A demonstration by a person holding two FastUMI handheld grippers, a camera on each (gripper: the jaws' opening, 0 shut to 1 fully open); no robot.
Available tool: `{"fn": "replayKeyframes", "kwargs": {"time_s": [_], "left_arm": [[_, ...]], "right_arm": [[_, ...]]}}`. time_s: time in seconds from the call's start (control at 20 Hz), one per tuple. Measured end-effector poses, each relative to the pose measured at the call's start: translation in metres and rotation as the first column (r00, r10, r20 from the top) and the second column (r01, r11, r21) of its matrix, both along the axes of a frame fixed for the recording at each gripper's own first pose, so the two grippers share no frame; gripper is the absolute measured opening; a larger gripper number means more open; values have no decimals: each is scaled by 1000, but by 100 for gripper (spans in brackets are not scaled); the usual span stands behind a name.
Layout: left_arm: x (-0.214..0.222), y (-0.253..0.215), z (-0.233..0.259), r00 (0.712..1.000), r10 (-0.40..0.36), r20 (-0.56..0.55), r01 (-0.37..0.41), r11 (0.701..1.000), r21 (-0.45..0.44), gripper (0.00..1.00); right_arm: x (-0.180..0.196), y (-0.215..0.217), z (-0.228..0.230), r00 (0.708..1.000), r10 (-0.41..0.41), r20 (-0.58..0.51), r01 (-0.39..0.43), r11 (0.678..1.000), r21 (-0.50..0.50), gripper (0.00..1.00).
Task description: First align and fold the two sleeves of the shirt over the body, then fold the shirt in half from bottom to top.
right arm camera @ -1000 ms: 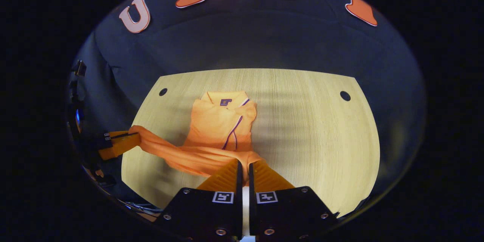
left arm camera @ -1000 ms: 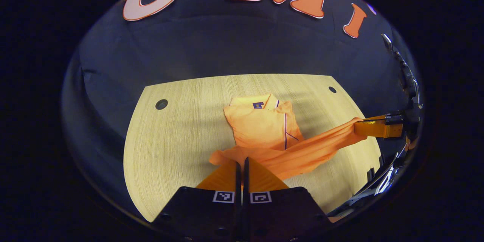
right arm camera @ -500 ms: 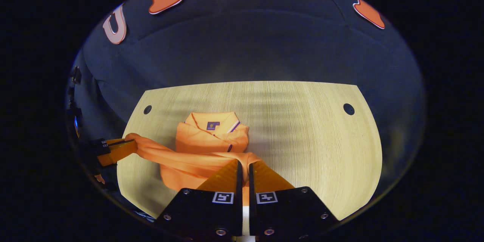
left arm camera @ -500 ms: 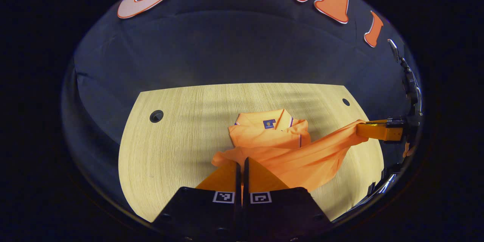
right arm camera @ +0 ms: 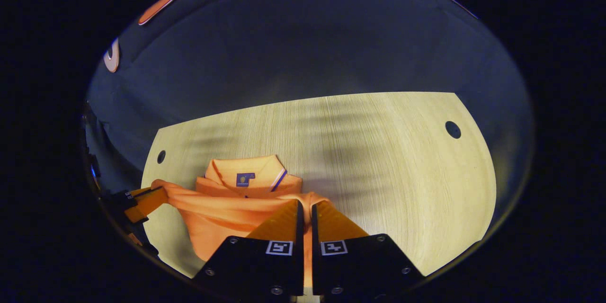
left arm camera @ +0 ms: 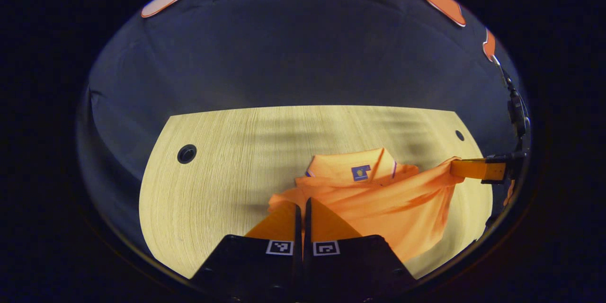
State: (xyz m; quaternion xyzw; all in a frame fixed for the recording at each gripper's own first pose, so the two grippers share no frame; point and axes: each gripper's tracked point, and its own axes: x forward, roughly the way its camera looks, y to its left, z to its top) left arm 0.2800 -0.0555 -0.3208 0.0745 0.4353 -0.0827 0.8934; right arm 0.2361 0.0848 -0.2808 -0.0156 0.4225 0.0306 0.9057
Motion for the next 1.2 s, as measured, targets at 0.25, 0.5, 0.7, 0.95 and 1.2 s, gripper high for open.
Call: {"fn": "replayKeyframes", "kwargs": {"time_s": [0.25, 0.5, 0.7, 0.95, 1.2], "left_arm": [[12, 11, -8, 999, 36, 15, -36, 999, 23, 15], [12, 24, 2, 996, 69, 63, -71, 997, 25, 98], [16, 27, 47, 985, 57, 166, -62, 998, 24, 97], [15, 17, 132, 948, 54, 313, -49, 999, -24, 98], [-9, 16, 219, 877, 12, 481, -24, 1000, 18, 97]], "right_arm": [[3, -7, -7, 1000, 7, 23, -5, 997, -78, 31], [3, -6, 8, 998, -8, 59, 11, 998, -54, 100], [-3, 2, 43, 991, -2, 136, 6, 1000, -31, 99], [-23, 3, 99, 968, 21, 250, -11, 999, -44, 99], [-55, 8, 173, 918, 51, 394, -35, 998, -47, 99]]}}
